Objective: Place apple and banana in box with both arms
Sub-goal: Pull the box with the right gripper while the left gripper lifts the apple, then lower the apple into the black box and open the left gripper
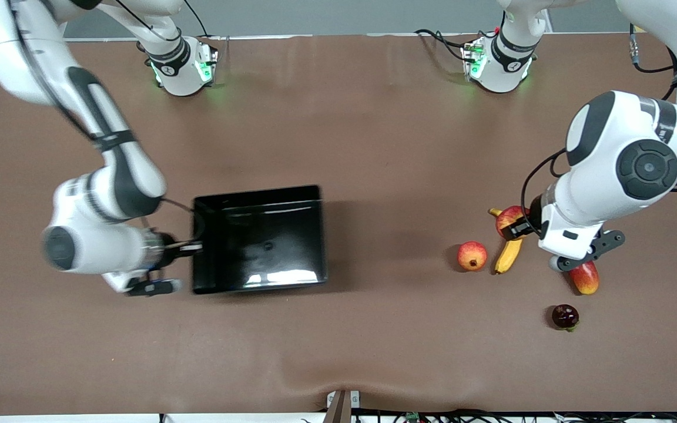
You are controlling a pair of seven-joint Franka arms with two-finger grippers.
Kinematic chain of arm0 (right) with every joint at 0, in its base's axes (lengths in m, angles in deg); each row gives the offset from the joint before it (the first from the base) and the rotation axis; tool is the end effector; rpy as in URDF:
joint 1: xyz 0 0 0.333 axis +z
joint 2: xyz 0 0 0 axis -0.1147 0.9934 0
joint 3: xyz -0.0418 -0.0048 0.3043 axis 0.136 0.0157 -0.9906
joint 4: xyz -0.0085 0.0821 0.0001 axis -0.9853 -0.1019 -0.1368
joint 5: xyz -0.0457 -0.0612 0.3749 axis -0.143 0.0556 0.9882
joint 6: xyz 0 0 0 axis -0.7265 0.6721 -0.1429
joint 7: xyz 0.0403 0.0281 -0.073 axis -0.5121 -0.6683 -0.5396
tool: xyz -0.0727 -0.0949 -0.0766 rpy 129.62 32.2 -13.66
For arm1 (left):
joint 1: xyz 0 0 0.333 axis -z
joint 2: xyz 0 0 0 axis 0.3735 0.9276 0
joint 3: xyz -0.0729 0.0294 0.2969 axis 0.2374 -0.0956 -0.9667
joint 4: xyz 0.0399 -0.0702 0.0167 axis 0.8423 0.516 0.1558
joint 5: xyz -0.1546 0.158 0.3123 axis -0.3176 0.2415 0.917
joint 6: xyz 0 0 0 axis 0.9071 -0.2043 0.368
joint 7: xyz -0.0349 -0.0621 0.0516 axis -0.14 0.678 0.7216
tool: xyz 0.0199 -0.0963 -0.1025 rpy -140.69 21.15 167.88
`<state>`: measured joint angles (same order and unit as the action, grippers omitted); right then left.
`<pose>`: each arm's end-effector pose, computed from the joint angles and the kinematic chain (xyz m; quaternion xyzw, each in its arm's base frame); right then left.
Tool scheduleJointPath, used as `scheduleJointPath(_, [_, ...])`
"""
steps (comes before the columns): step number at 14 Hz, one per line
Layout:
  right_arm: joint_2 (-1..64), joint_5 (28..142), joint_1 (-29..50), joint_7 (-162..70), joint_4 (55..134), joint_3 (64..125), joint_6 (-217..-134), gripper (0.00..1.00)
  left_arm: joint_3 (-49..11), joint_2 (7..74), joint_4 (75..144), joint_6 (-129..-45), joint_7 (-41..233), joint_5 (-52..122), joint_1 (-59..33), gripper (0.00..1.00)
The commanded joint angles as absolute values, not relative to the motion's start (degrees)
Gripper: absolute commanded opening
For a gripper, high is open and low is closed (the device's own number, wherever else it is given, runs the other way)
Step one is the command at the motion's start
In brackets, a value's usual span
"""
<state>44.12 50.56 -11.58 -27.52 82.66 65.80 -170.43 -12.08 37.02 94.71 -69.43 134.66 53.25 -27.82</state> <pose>0.6385 0.1838 0.2696 -0.9863 -0.0097 0.1216 0.1111 0.6187 -0.1630 0.4225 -0.9748 -0.2173 0.0455 0.0224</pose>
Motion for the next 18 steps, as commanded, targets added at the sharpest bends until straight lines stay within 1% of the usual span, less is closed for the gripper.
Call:
scheduleJointPath(1, [40.7, 51.8, -5.0, -17.5, 84.6, 66.0, -170.2, 0.0, -9.6, 36.0, 95.8, -69.0, 138.2, 54.2, -27.8, 0.0])
scheduleJointPath(3, [40.4, 51.8, -1.4, -15.6, 84.9, 66.0, -171.8, 0.0, -9.1, 36.3, 95.8, -69.2, 139.6, 54.2, -26.4, 0.0])
scheduleJointPath(8, [38.8, 51.7, 5.5, -6.2, 92.0, 66.1, -183.3, 0.0, -9.1, 38.4, 95.7, -71.2, 143.4, 54.4, -23.3, 0.0])
scheduleJointPath(10, [39.2, 51.7, 6.9, -4.3, 93.8, 66.1, -188.3, 0.0, -9.1, 39.8, 95.8, -73.2, 145.8, 54.5, -21.2, 0.0])
scheduleJointPath(13, [39.8, 51.6, 8.9, -2.7, 94.0, 66.2, -191.5, 0.0, -9.2, 41.2, 95.8, -75.8, 150.6, 54.7, -19.1, 0.0])
scheduleJointPath(18, [40.7, 50.7, 11.4, 0.1, 94.1, 66.5, -193.5, 0.0, -9.3, 45.1, 96.0, -79.2, 158.2, 56.9, -15.4, 0.0])
